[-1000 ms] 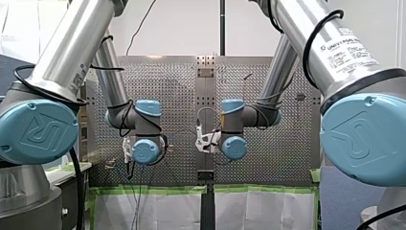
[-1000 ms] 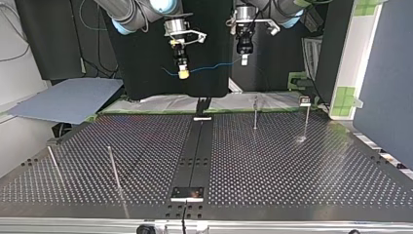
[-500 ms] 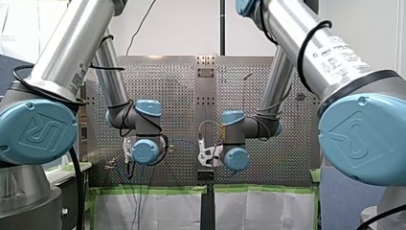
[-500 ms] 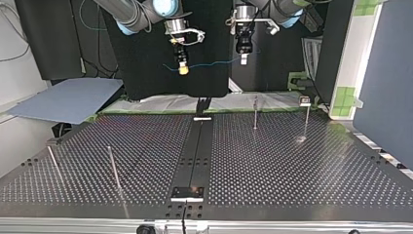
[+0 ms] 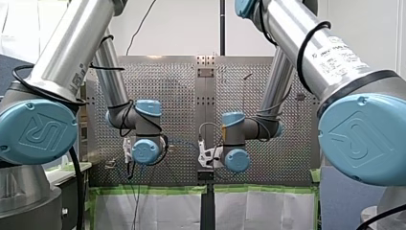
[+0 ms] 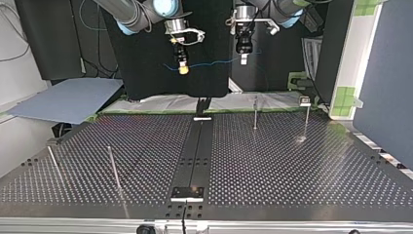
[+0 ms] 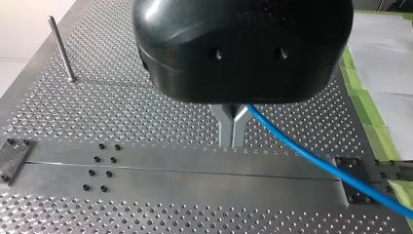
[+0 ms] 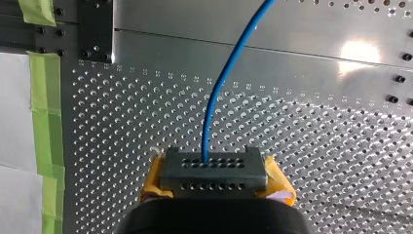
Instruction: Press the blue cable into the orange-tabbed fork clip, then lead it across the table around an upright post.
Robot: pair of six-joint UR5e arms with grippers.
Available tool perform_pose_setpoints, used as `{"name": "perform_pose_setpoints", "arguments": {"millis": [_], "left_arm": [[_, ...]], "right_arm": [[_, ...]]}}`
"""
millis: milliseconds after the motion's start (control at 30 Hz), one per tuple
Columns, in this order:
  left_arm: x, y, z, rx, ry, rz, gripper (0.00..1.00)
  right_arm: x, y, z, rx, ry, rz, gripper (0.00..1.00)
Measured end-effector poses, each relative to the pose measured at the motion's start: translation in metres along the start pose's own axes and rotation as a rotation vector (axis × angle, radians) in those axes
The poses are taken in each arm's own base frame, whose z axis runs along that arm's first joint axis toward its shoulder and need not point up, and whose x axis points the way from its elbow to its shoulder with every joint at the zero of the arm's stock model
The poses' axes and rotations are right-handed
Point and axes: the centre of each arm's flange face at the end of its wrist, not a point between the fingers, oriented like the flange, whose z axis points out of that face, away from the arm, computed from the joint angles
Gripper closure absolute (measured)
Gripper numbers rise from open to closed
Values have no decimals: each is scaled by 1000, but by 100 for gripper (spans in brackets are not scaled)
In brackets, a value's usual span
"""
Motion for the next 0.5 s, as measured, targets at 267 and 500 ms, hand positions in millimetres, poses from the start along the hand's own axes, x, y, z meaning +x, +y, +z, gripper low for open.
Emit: {"name": "perform_pose_setpoints", "arguments": {"millis": [267,500], "left_arm": [[0,0,0,0,0,0,100],[2,1,3,0,0,-9,100]], "right_arm": [[0,0,0,0,0,0,100],[4,0,2,-4,5,4,100]]}}
